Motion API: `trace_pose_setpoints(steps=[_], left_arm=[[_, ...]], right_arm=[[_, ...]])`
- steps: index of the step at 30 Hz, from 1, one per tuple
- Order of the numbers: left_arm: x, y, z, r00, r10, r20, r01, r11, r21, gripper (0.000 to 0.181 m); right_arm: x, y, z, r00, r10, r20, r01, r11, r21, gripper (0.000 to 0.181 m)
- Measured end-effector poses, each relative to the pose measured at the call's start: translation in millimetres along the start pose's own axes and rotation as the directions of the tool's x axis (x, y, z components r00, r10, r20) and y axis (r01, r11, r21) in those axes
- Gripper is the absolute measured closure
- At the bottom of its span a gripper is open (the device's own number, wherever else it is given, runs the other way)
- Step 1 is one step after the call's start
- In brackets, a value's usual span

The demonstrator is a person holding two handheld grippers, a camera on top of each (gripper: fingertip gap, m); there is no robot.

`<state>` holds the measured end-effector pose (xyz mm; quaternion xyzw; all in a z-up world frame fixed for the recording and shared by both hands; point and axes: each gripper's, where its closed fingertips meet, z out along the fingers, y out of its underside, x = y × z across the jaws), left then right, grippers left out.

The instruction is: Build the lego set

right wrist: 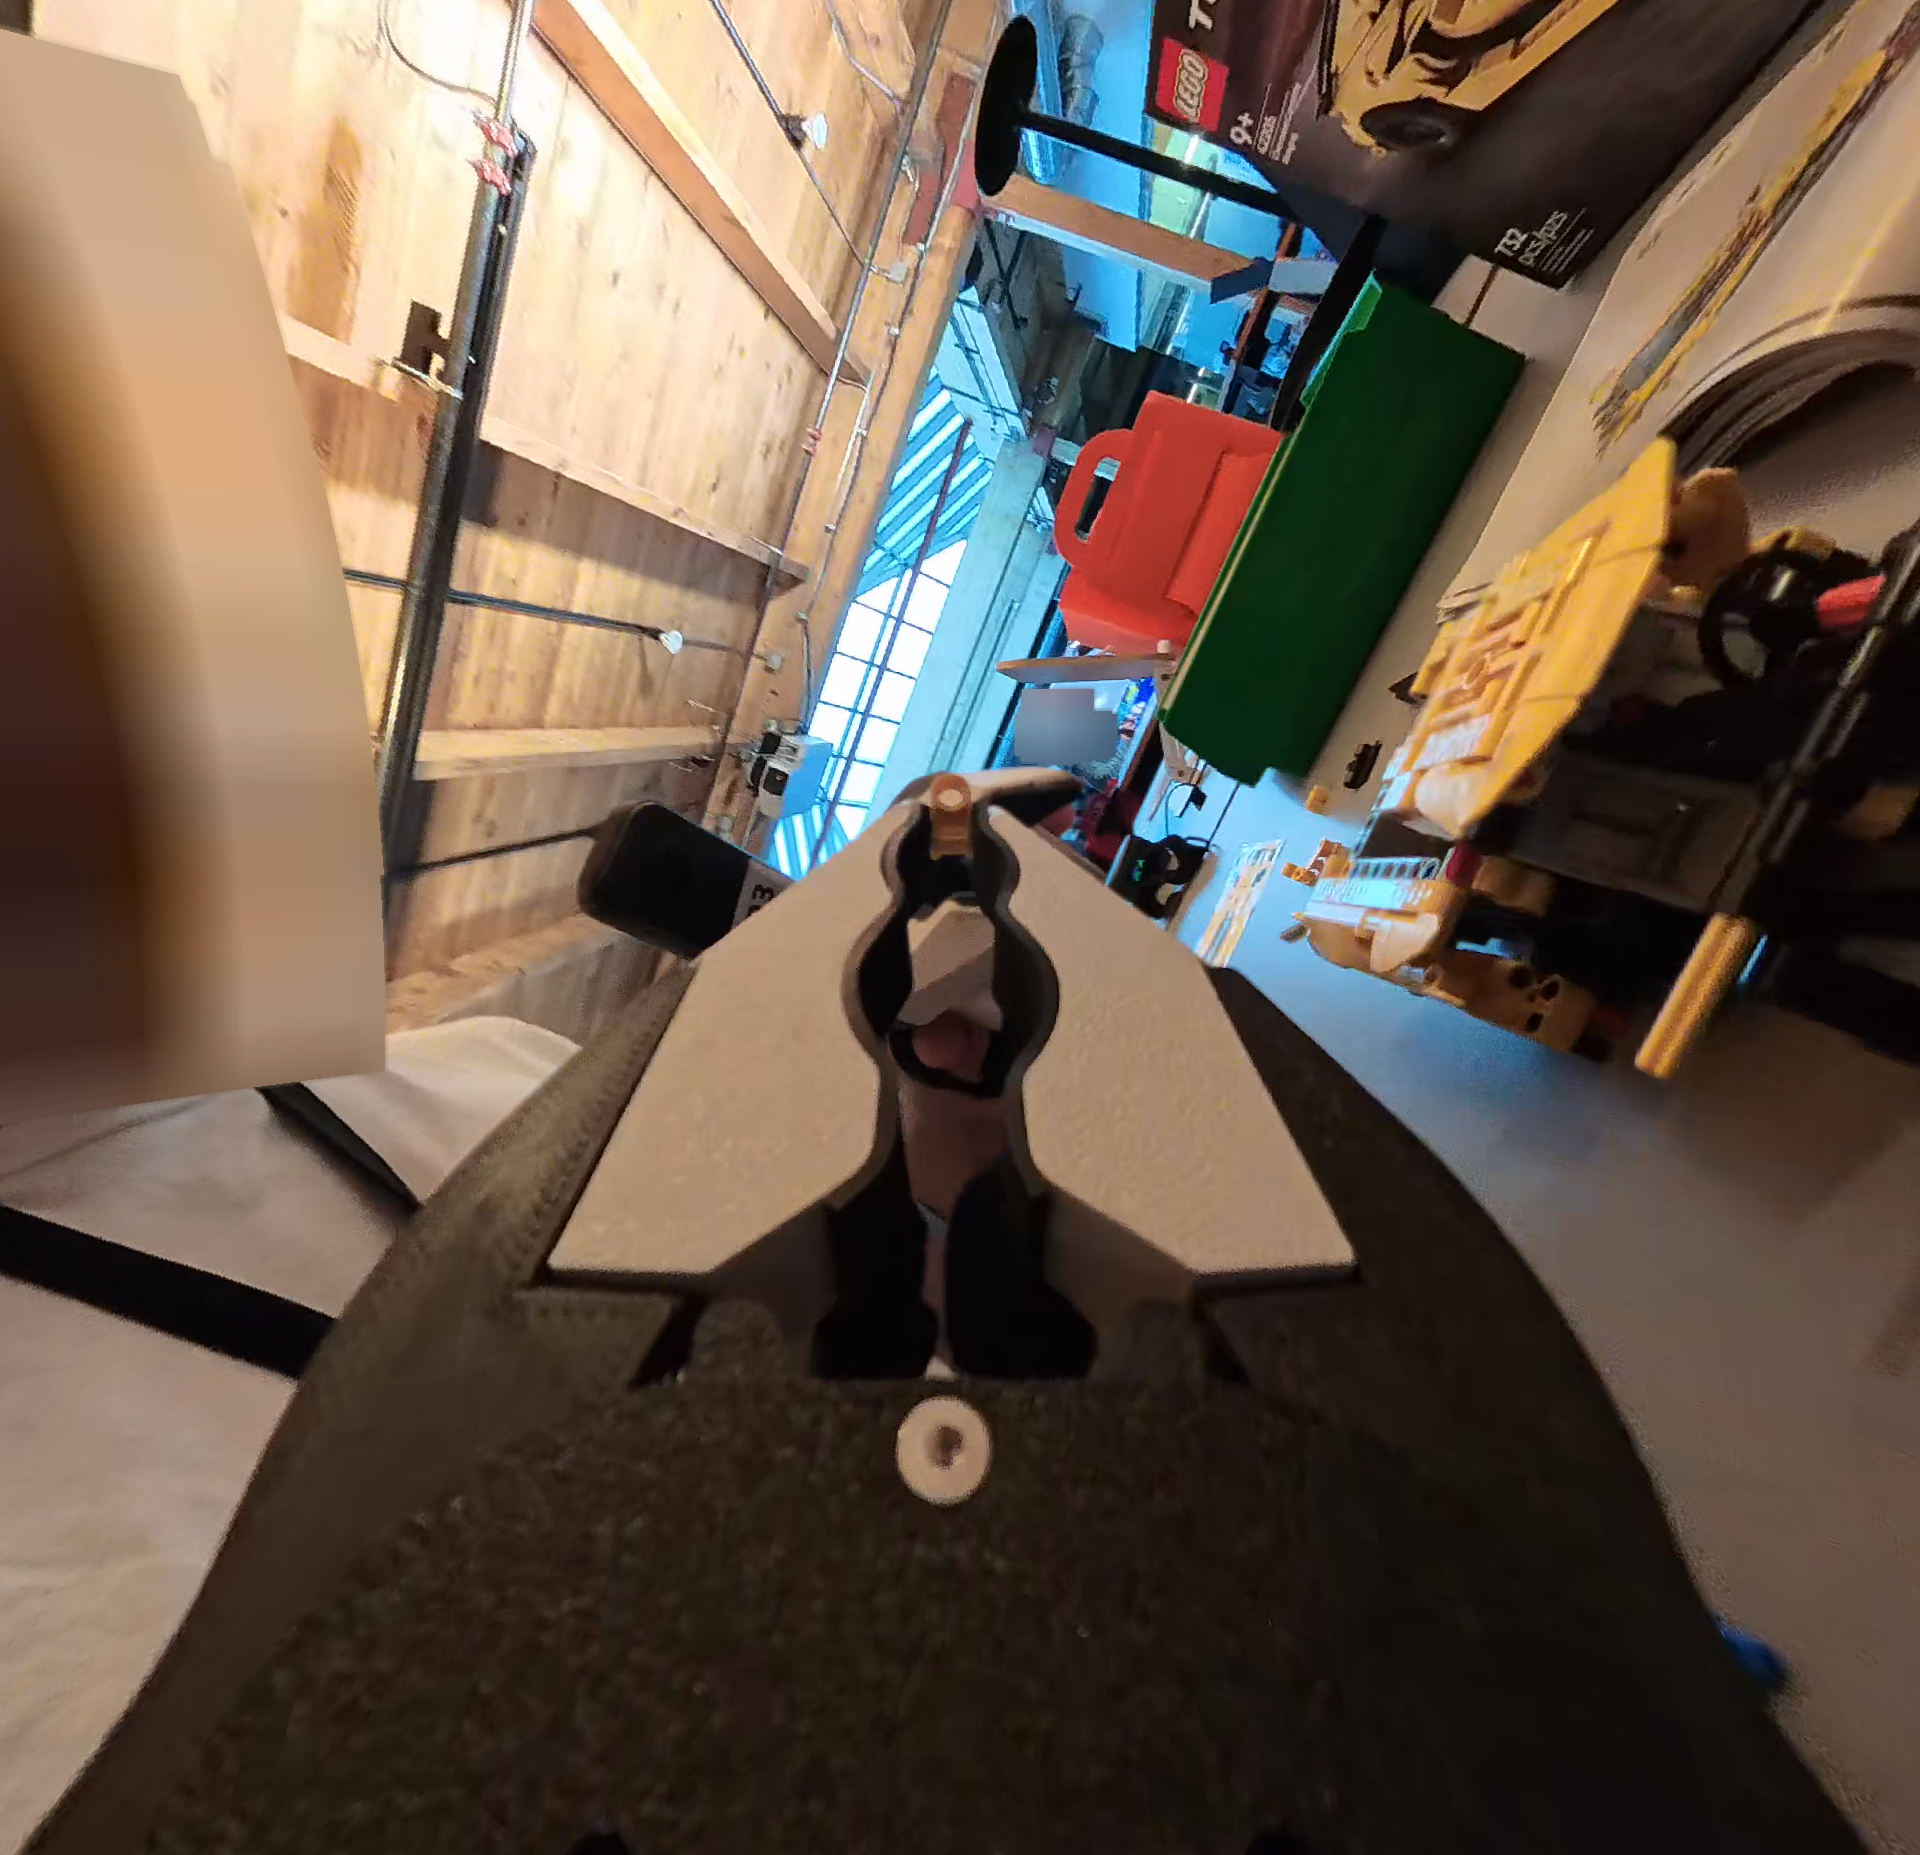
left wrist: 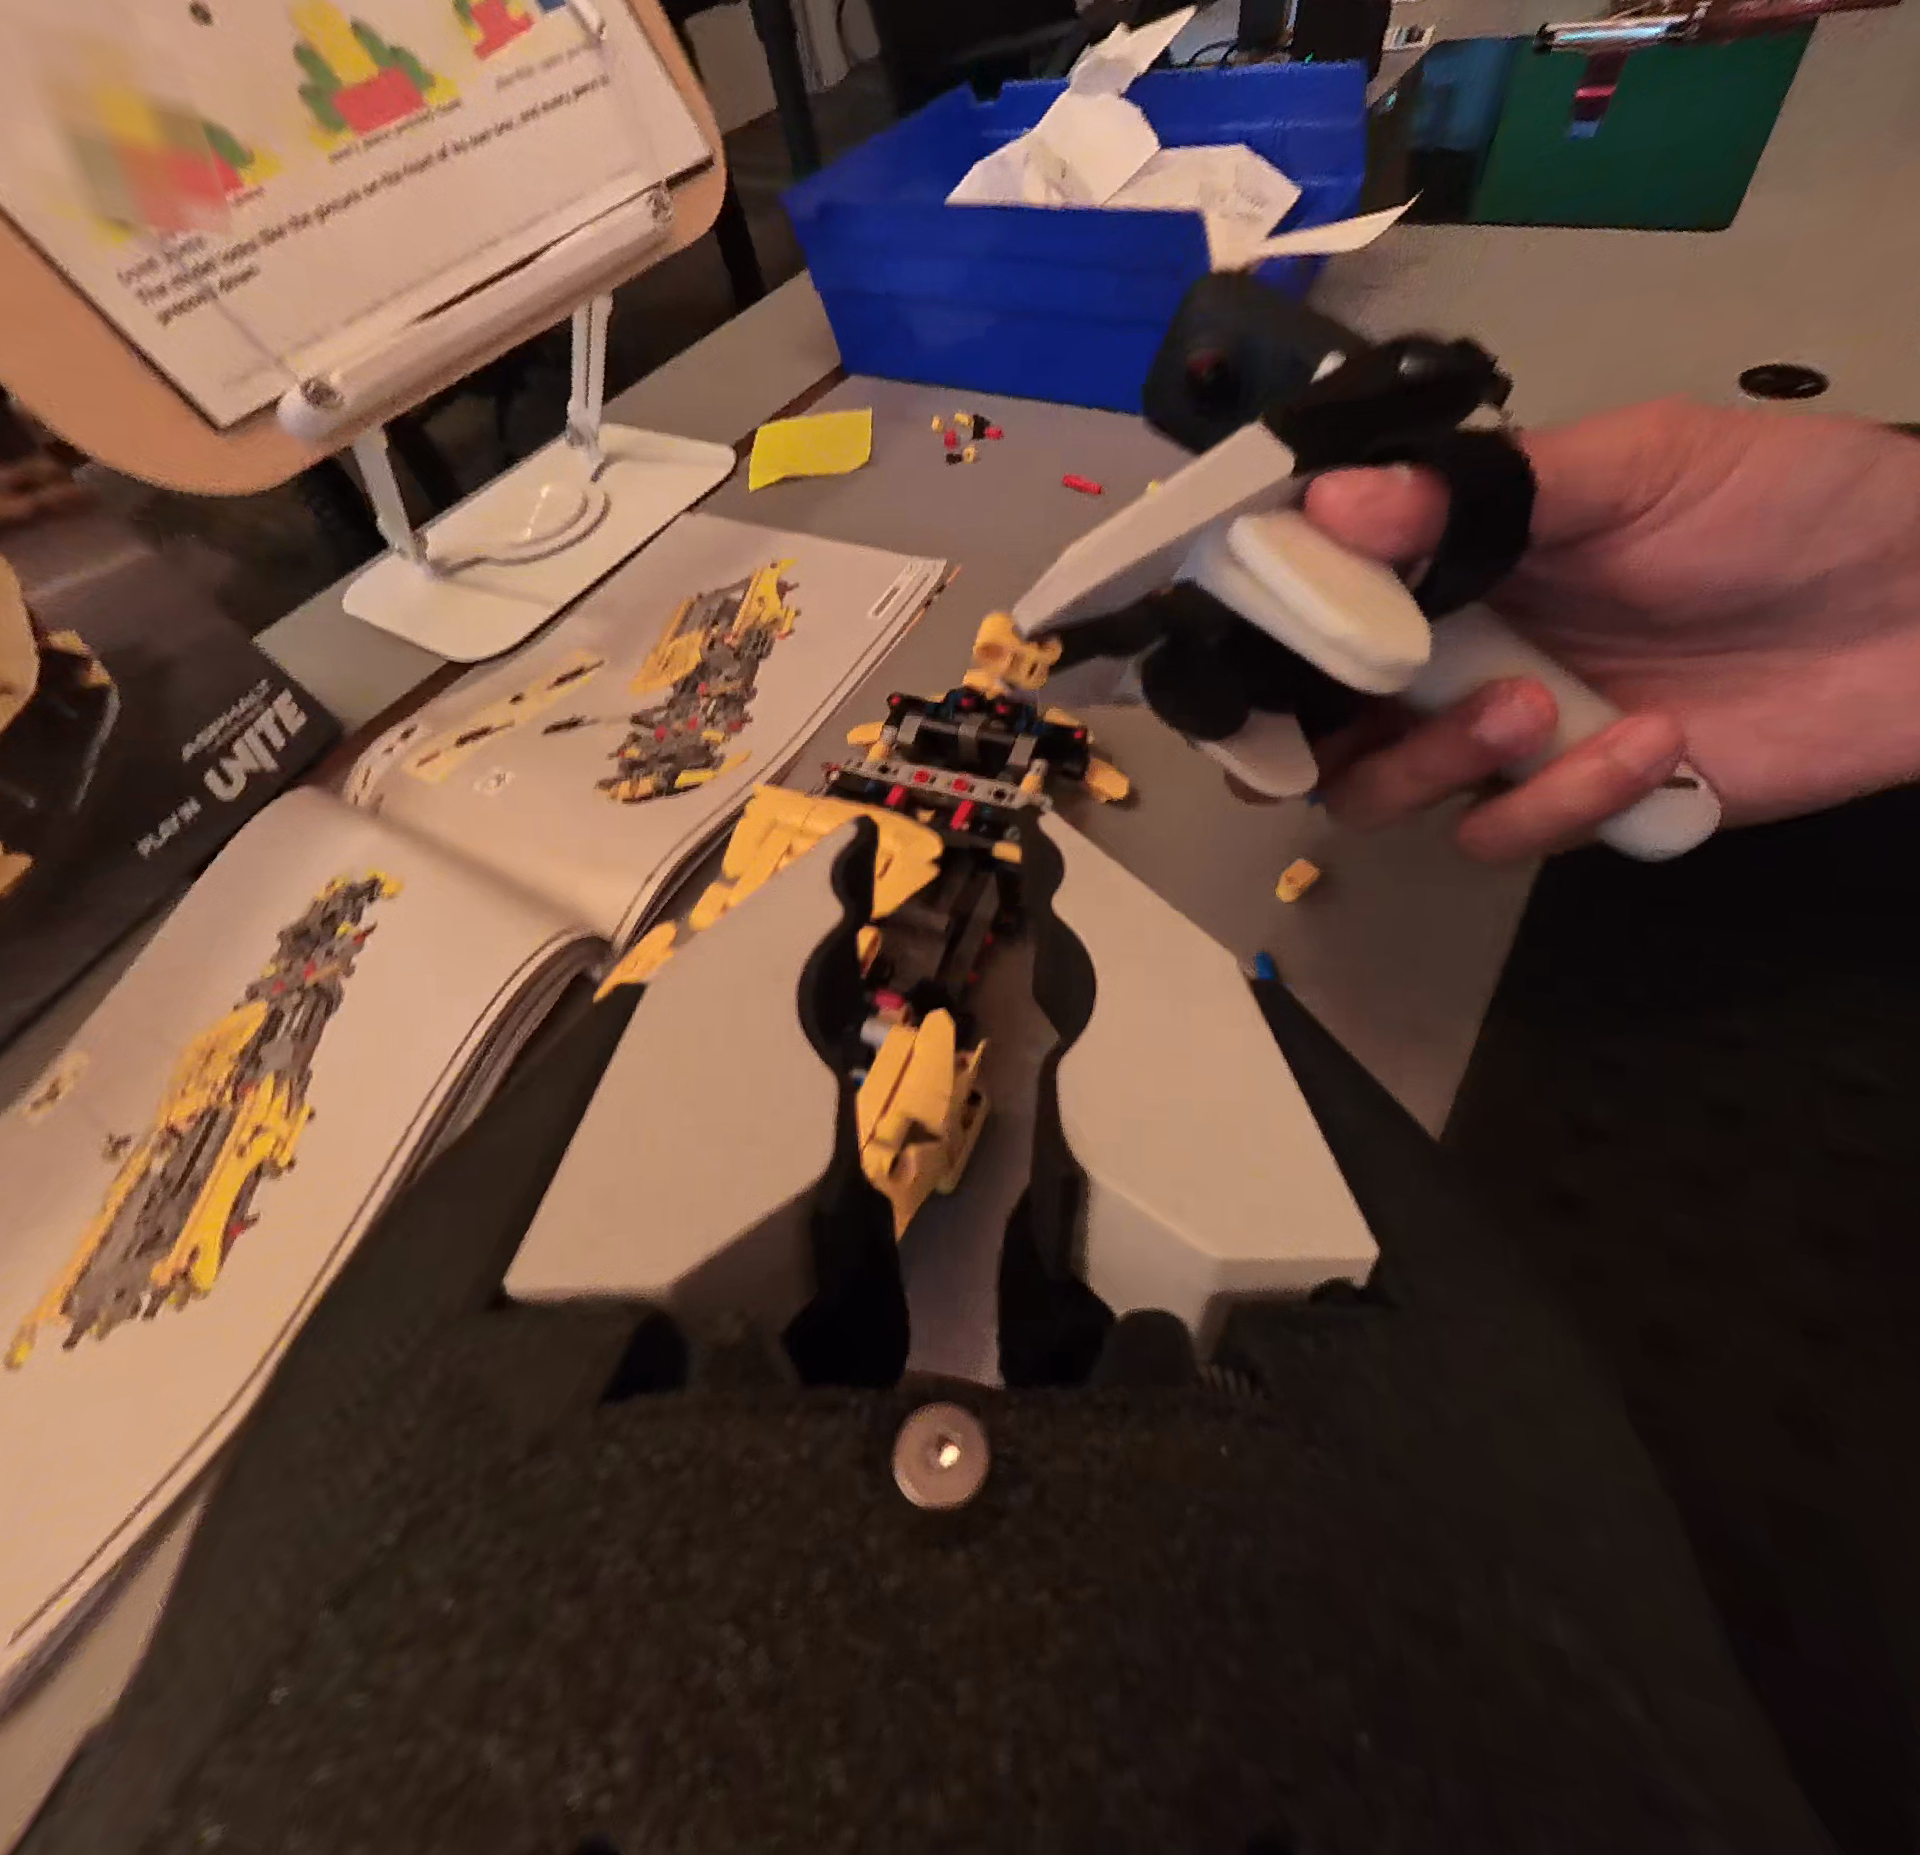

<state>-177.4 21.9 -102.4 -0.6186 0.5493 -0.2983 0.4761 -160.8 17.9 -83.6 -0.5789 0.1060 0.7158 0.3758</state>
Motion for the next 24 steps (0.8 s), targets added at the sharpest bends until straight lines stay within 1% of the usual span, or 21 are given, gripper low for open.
trace_pose_setpoints(steps=[3, 6, 8, 10, 11, 15, 18, 21, 24], left_arm=[[8.6, -15.0, 5.5, 0.999, 0.014, -0.032, -0.012, 0.999, 0.052, 0.154], [21.7, -21.0, 10.6, 0.994, 0.057, -0.095, -0.051, 0.997, 0.063, 0.154], [26.4, -24.1, 13.3, 0.988, 0.122, -0.094, -0.116, 0.991, 0.068, 0.154], [27.7, -24.3, 14.9, 0.98, 0.184, -0.08, -0.18, 0.982, 0.059, 0.163], [28.5, -24.0, 15.1, 0.976, 0.204, -0.082, -0.199, 0.978, 0.057, 0.166], [32.0, -26.8, 12.0, 0.964, 0.24, -0.113, -0.232, 0.969, 0.08, 0.166], [38.6, -29.1, 5.9, 0.946, 0.245, -0.214, -0.229, 0.969, 0.095, 0.166], [47.9, -26.7, -2.7, 0.903, 0.249, -0.35, -0.238, 0.968, 0.074, 0.166], [58.7, -25.4, -11.6, 0.845, 0.265, -0.465, -0.265, 0.962, 0.065, 0.166]], right_arm=[[-0.5, 5.6, -2.9, 0.999, 0.033, 0.016, -0.033, 0.999, -0.003, 0.175], [-0.1, 11.9, -4.4, 0.999, 0.048, 0.018, -0.048, 0.999, -0.017, 0.175], [-0.6, 14.2, -5.3, 0.998, 0.06, 0.027, -0.06, 0.998, -0.022, 0.175], [-1.5, 15.4, -6.0, 0.996, 0.08, 0.044, -0.079, 0.997, -0.027, 0.175], [-2.4, 14.5, -6.7, 0.994, 0.094, 0.057, -0.093, 0.995, -0.022, 0.175], [-7.4, 17.1, -7.0, 0.979, 0.163, 0.123, -0.158, 0.986, -0.045, 0.175], [-13.9, 23.4, -7.4, 0.964, 0.206, 0.168, -0.19, 0.976, -0.107, 0.175], [-17.8, 34.6, -7.7, 0.978, 0.147, 0.15, -0.116, 0.973, -0.198, 0.175], [-22.8, 45.6, -9.1, 0.986, 0.096, 0.138, -0.052, 0.956, -0.288, 0.175]])
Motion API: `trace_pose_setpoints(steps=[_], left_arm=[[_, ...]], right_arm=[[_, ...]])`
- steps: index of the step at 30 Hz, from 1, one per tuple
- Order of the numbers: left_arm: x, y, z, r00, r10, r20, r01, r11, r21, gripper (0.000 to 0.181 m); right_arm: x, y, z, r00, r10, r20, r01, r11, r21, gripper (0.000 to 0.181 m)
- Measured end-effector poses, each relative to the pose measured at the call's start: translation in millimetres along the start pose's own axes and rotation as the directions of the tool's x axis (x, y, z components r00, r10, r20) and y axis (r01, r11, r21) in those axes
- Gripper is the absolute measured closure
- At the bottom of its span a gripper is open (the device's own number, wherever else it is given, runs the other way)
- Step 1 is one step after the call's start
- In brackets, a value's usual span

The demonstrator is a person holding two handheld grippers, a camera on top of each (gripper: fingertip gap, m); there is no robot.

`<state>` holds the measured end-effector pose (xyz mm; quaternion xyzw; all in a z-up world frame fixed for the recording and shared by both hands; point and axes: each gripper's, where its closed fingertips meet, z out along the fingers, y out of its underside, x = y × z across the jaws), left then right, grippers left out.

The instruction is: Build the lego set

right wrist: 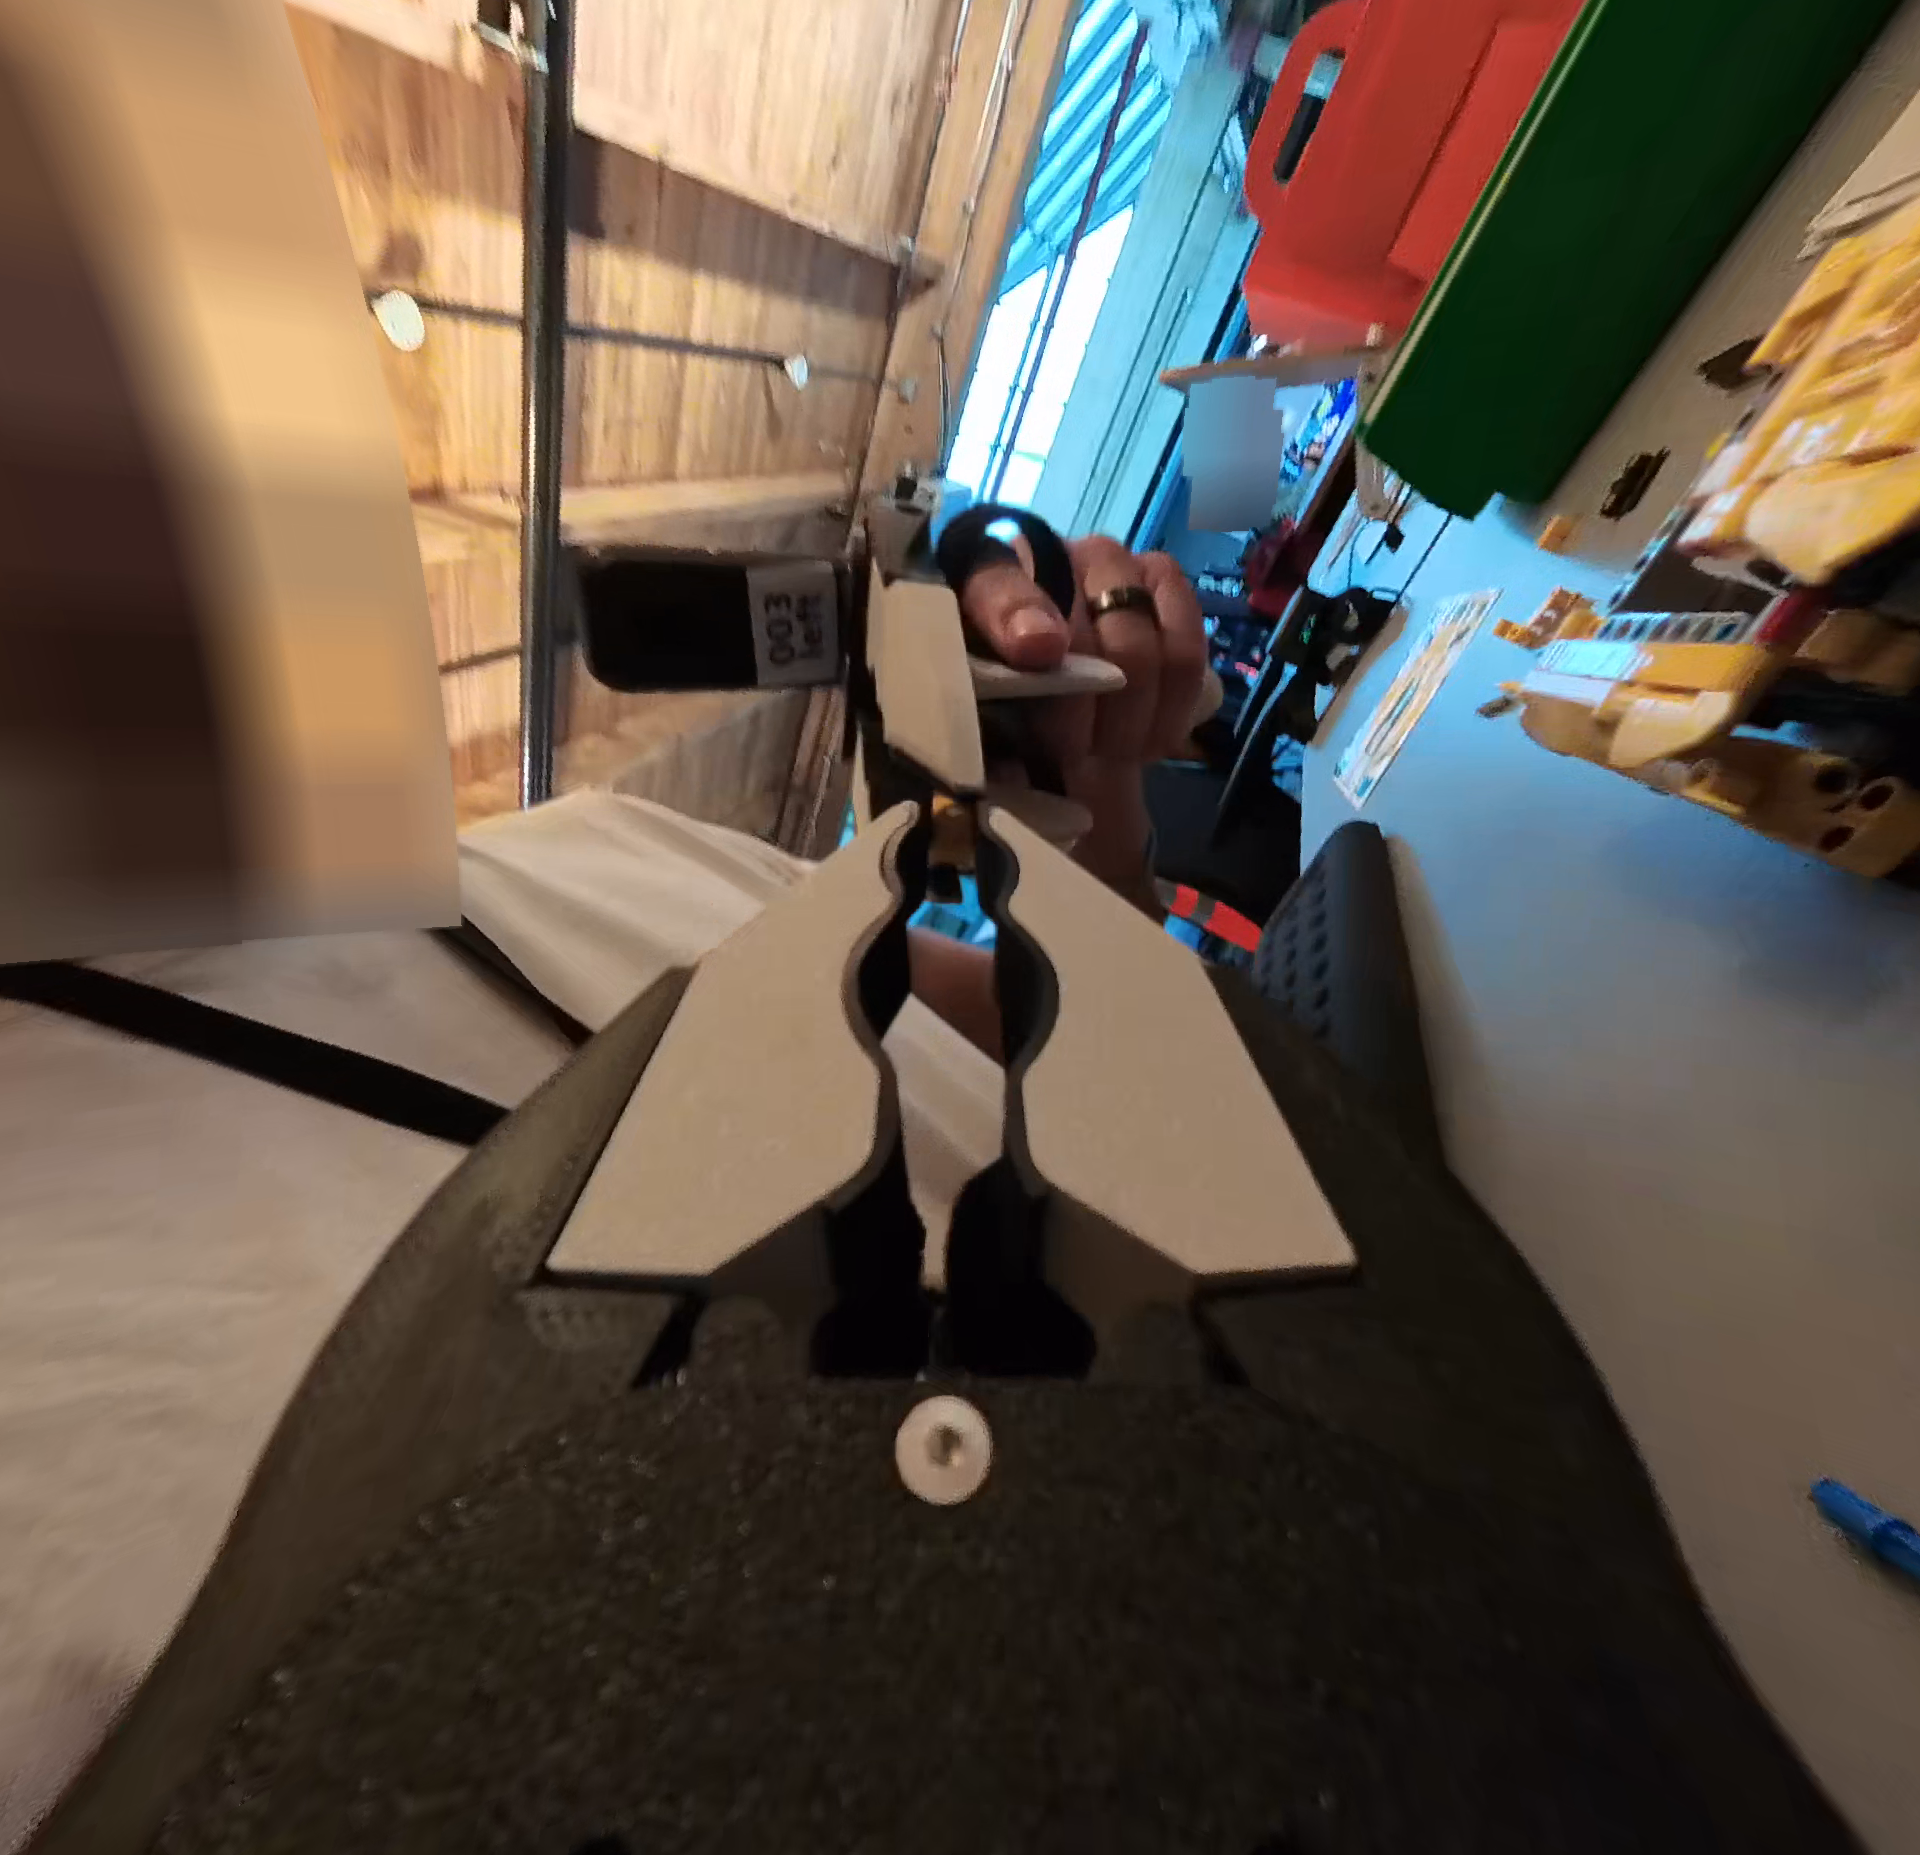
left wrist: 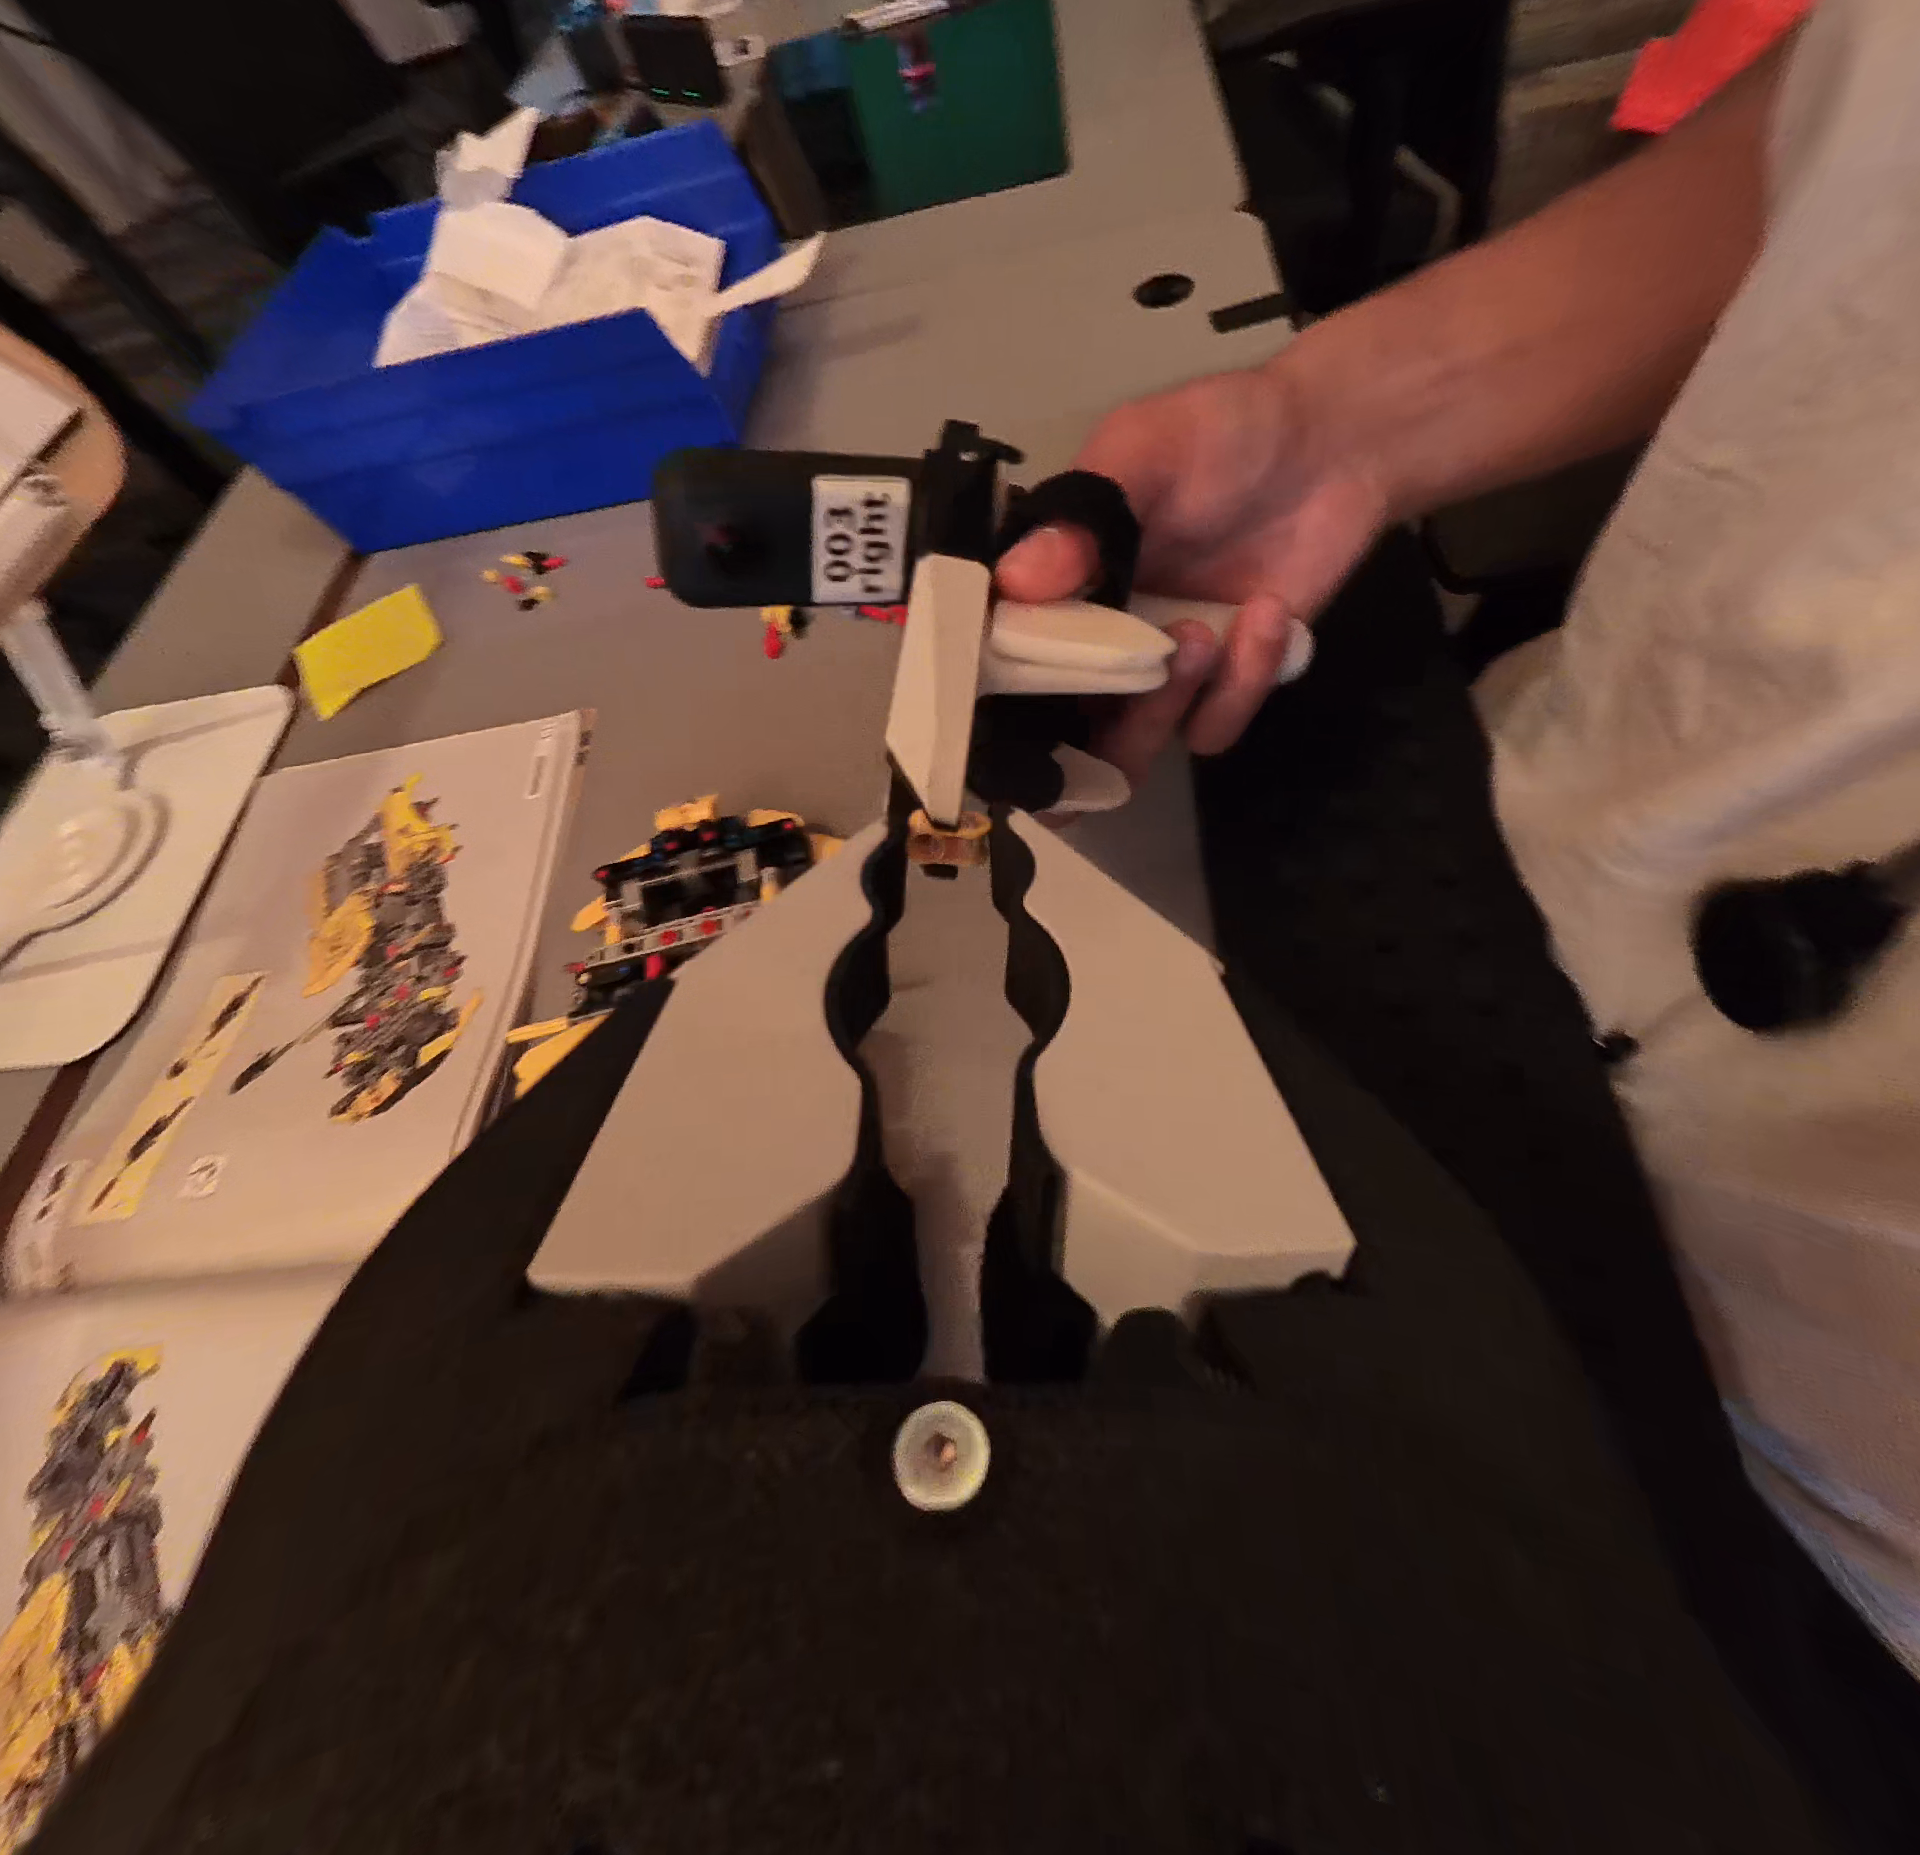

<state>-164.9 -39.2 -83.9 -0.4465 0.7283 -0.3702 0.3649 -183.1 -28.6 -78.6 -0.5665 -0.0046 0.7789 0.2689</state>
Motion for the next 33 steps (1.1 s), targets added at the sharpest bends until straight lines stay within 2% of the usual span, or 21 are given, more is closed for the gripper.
trace_pose_setpoints(steps=[4, 7, 11, 12, 14, 17, 22, 23, 25, 28, 33], left_arm=[[17.1, -1.4, -3.6, 0.988, 0.025, -0.151, -0.028, 0.999, -0.023, 0.166], [21.7, -1.4, -4.2, 0.98, 0.036, -0.198, -0.043, 0.999, -0.031, 0.166], [-6.7, -2.1, 3.5, 0.999, -0.034, -0.023, 0.033, 0.999, -0.033, 0.162], [-15.2, -1.3, 5.4, 0.997, -0.071, 0.039, 0.072, 0.997, -0.033, 0.154], [-30.3, 3.9, 8.8, 0.978, -0.122, 0.17, 0.132, 0.99, -0.047, 0.153], [-40.4, 1.8, 10.8, 0.933, -0.033, 0.358, 0.054, 0.997, -0.051, 0.154], [-47.1, -12.4, 8.9, 0.841, 0.067, 0.538, -0.057, 0.998, -0.035, 0.158], [-47.4, -13.3, 8.4, 0.833, 0.075, 0.548, -0.069, 0.997, -0.032, 0.158], [-42.0, -14.5, 11.8, 0.846, 0.082, 0.526, -0.087, 0.996, -0.016, 0.172], [-37.3, -14.6, 11.6, 0.853, 0.123, 0.508, -0.135, 0.991, -0.012, 0.173], [-21.0, -15.5, 8.6, 0.931, 0.111, 0.348, -0.133, 0.99, 0.039, 0.174]], right_arm=[[-4.2, 16.8, 0.7, 1.0, -0.019, 0.002, 0.019, 0.994, -0.112, 0.174], [-5.1, 22.0, 0.7, 1.0, -0.004, 0.015, 0.005, 0.992, -0.123, 0.175], [-2.1, -6.7, -4.8, 0.998, 0.047, 0.043, -0.051, 0.995, 0.081, 0.175], [-2.0, -16.8, -7.0, 0.998, 0.04, 0.052, -0.048, 0.987, 0.151, 0.175], [-1.6, -32.0, -11.5, 0.997, 0.041, 0.067, -0.057, 0.966, 0.253, 0.176], [-0.1, -38.0, -12.2, 0.999, 0.013, 0.035, -0.022, 0.958, 0.286, 0.175], [-5.0, -41.2, -16.1, 0.999, -0.001, 0.034, -0.009, 0.956, 0.293, 0.175], [-5.6, -41.1, -16.8, 0.999, -0.002, 0.034, -0.008, 0.957, 0.29, 0.175], [-7.3, -40.0, -16.6, 1.0, -0.006, 0.03, -0.002, 0.961, 0.277, 0.175], [-7.9, -36.4, -15.6, 1.0, -0.01, 0.027, 0.003, 0.969, 0.249, 0.175], [-11.0, -20.6, -14.0, 0.997, -0.071, 0.023, 0.068, 0.992, 0.103, 0.175]])
